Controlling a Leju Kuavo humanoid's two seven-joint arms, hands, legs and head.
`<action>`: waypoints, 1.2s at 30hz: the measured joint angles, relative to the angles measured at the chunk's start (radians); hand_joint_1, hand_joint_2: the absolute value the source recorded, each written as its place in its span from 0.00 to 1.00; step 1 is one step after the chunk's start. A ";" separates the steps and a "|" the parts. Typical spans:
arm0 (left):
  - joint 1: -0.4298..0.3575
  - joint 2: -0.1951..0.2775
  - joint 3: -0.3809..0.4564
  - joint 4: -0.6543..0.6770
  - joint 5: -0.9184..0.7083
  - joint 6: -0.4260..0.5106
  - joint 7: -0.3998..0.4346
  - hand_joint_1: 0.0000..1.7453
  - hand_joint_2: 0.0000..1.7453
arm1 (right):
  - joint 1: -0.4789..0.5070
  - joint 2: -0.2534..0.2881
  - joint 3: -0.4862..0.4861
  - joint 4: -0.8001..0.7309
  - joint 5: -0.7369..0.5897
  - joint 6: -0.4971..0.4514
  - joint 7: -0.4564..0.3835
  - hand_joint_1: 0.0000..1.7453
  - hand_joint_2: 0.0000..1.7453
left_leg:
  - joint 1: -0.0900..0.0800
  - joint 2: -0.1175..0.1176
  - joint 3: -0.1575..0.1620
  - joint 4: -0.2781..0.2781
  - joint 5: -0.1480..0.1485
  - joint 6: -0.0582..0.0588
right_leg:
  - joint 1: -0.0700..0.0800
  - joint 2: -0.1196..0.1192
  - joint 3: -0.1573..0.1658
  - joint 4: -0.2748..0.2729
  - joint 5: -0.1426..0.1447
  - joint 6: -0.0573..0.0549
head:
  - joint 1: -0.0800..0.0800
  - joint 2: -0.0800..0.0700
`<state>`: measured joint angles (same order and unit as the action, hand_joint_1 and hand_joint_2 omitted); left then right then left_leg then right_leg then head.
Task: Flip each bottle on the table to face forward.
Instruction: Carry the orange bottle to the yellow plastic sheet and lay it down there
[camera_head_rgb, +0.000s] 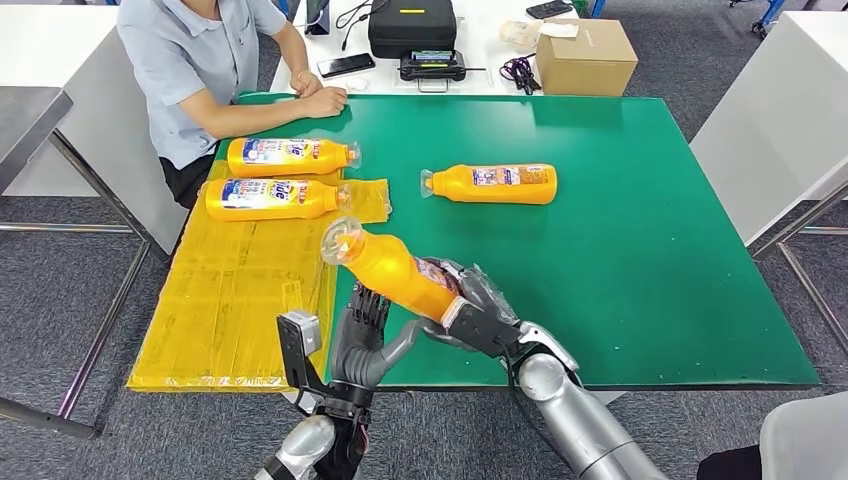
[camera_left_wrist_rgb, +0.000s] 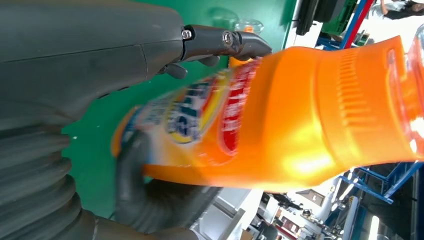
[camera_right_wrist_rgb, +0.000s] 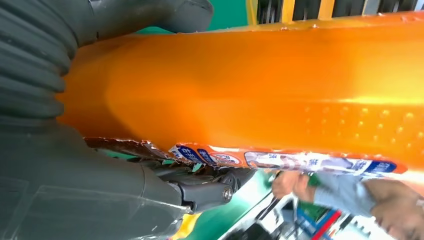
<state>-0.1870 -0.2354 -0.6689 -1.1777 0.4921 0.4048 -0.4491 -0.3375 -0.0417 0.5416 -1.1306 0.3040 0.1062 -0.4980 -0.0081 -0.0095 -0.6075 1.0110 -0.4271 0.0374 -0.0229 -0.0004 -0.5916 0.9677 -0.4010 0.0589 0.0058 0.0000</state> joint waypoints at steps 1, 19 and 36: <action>-0.002 0.000 0.001 0.000 0.002 -0.001 0.000 0.00 1.00 | 0.000 0.000 0.008 0.004 -0.002 0.001 -0.002 1.00 1.00 | 0.000 0.000 0.000 0.000 0.000 0.000 | 0.000 0.000 0.000 0.000 0.000 0.000 | 0.000 0.000; -0.029 -0.013 0.032 0.013 0.053 0.033 0.010 0.00 1.00 | 0.000 0.010 0.069 0.048 -0.007 -0.003 -0.011 1.00 1.00 | 0.000 0.000 -0.001 0.000 0.000 0.000 | 0.000 0.000 -0.001 0.000 0.000 0.000 | 0.000 0.000; -0.028 -0.025 0.052 0.017 0.026 0.019 0.014 1.00 1.00 | 0.002 0.019 0.072 0.070 -0.025 -0.025 -0.013 0.00 1.00 | 0.000 0.000 -0.001 0.000 0.000 0.000 | 0.000 0.000 -0.001 0.000 0.000 0.000 | 0.000 0.000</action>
<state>-0.2146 -0.2605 -0.6173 -1.1608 0.5182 0.4238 -0.4348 -0.3357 -0.0222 0.6137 -1.0605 0.2787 0.0817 -0.5110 -0.0080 -0.0093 -0.6081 1.0110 -0.4270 0.0373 -0.0229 -0.0004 -0.5927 0.9677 -0.4010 0.0589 0.0059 0.0000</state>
